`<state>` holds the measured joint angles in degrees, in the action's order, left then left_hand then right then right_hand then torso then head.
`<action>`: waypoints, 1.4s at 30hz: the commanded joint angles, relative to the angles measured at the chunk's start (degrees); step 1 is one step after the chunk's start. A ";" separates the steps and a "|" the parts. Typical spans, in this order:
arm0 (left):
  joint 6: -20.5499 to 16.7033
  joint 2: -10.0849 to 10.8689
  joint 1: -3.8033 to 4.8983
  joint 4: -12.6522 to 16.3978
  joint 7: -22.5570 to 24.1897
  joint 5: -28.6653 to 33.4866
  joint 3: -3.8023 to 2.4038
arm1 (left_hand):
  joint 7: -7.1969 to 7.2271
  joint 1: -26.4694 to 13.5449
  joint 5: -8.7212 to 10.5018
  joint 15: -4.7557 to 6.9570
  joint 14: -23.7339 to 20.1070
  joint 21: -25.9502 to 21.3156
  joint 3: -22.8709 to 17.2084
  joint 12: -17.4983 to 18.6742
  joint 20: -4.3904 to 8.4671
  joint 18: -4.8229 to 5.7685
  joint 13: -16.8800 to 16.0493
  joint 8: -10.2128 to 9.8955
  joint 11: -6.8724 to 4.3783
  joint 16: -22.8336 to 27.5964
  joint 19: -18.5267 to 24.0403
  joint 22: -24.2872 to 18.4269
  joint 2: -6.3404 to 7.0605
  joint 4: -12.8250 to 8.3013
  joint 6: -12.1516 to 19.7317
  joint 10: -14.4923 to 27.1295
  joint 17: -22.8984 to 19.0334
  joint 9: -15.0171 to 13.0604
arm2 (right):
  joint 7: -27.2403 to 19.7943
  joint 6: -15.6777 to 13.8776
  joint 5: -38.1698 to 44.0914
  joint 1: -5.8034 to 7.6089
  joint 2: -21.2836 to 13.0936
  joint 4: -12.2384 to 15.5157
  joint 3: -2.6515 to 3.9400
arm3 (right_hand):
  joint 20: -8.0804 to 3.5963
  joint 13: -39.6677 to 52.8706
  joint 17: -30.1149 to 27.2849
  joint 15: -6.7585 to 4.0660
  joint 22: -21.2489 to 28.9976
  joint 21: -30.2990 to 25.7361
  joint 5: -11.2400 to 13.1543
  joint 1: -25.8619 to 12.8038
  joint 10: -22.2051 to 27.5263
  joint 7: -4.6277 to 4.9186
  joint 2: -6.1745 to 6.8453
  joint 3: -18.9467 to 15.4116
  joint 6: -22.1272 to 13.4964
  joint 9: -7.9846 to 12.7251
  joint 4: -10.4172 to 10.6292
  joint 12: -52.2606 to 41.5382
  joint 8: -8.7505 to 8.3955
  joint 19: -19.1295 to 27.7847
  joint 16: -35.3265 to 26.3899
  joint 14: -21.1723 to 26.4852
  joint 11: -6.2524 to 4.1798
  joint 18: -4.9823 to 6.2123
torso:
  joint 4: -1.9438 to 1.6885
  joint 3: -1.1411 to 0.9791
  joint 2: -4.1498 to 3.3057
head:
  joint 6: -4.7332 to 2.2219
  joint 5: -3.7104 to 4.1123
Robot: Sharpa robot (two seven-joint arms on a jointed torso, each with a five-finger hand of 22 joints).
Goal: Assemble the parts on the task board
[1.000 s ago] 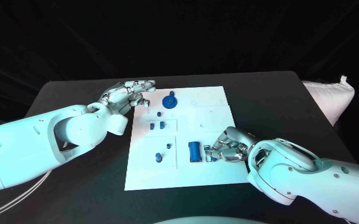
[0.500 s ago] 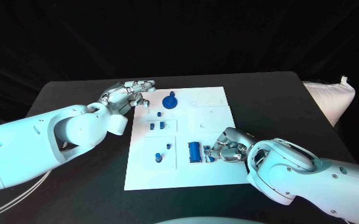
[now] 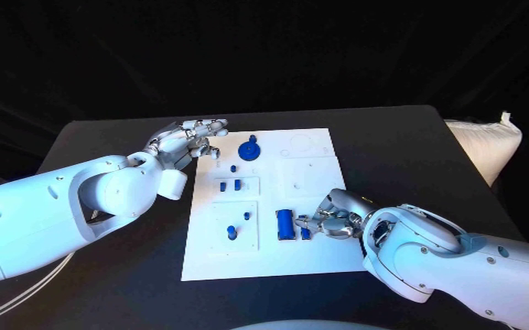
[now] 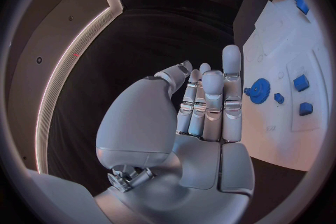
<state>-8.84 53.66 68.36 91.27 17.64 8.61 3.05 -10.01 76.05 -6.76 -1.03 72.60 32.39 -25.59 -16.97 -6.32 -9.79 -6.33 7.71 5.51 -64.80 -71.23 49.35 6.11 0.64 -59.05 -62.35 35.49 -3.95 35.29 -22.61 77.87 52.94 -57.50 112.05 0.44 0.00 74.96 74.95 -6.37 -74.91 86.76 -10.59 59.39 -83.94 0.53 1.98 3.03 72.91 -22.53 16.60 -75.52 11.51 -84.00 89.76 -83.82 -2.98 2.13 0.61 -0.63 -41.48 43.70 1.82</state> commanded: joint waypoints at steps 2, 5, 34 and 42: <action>0.79 -0.06 0.02 0.02 0.20 -0.20 -0.01 | -0.02 -0.06 -0.16 0.19 -0.40 -0.39 0.11 -0.23 -0.18 -0.64 -0.05 0.23 0.18 0.06 -0.20 -0.09 -0.41 -0.17 0.20 0.37 -0.06 -0.02 | -0.27 0.81 1.48 -0.09 0.05 0.17 -0.04 | -0.55 8.71 15.05 -0.40 -11.92 0.24 3.10 -1.48 -3.94 0.06 -0.54 -2.68 -0.83 -0.63 0.03 -0.16 0.73 -4.56 0.24 -6.18 -0.47 -1.18 | 0.01 -0.01 0.03 | 0.00 0.08; 0.82 -0.05 0.02 0.02 0.18 -0.20 -0.01 | -0.02 -0.06 -0.16 0.19 -0.40 -0.39 0.11 -0.23 -0.18 -0.64 -0.05 0.23 0.18 0.06 -0.20 -0.09 -0.41 -0.17 0.20 0.37 -0.06 -0.02 | -0.32 0.74 1.82 -0.09 -0.11 0.29 -0.03 | -0.55 8.73 15.05 -0.40 -11.88 0.20 4.23 -1.66 -3.93 0.06 -0.79 -3.76 -1.03 -0.90 0.04 -0.11 0.96 -4.54 0.24 -6.18 -0.46 -1.17 | 0.02 -0.01 0.02 | 0.03 0.10; 1.05 0.12 0.01 -0.12 -0.05 -0.20 0.08 | -0.02 -0.06 -0.17 0.20 -0.47 -0.45 0.16 -0.38 -0.17 -0.64 -0.05 0.26 0.18 0.06 -0.19 -0.14 -0.36 -0.27 0.25 0.52 -0.20 -0.01 | -1.46 3.79 1.95 -0.18 -2.31 1.53 -0.03 | -0.48 8.94 15.05 -0.34 -11.75 -0.03 5.09 11.33 -3.83 0.12 -2.32 -6.72 -2.66 -2.62 -5.03 0.13 2.39 -4.44 0.23 -6.18 -0.40 -1.12 | -0.09 0.04 -0.01 | 0.03 0.06; 1.01 0.19 0.01 -0.05 -0.08 -0.20 0.08 | -0.02 -0.06 -0.17 0.20 -0.47 -0.45 0.16 -0.38 -0.17 -0.64 -0.05 0.26 0.18 0.06 -0.19 -0.14 -0.36 -0.27 0.25 0.52 -0.20 -0.01 | -0.91 5.55 2.65 -0.18 -1.26 -0.14 -0.03 | -0.49 8.92 14.97 -0.35 -11.66 -0.13 4.05 12.21 -3.80 0.10 -3.88 -6.41 -2.92 -2.72 -5.28 0.25 2.43 -4.39 0.18 -6.16 -0.42 -1.09 | -0.01 0.00 -0.04 | 0.30 -0.16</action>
<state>-8.81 53.87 68.35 91.10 17.38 8.61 3.15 -10.01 76.06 -6.76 -0.83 72.39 32.15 -25.59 -16.97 -6.32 -9.79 -6.31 7.71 5.72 -64.80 -71.23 49.27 6.11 0.64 -59.05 -62.14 35.35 -3.95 34.13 -19.12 79.38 52.84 -58.94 112.04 0.42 0.01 78.00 74.92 -6.35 -74.94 86.75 -6.20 71.38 -83.94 0.63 -1.21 -3.37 70.46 -25.18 11.68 -75.31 13.73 -84.01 89.76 -83.82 -3.17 2.12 0.54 -0.59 -41.51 43.95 1.76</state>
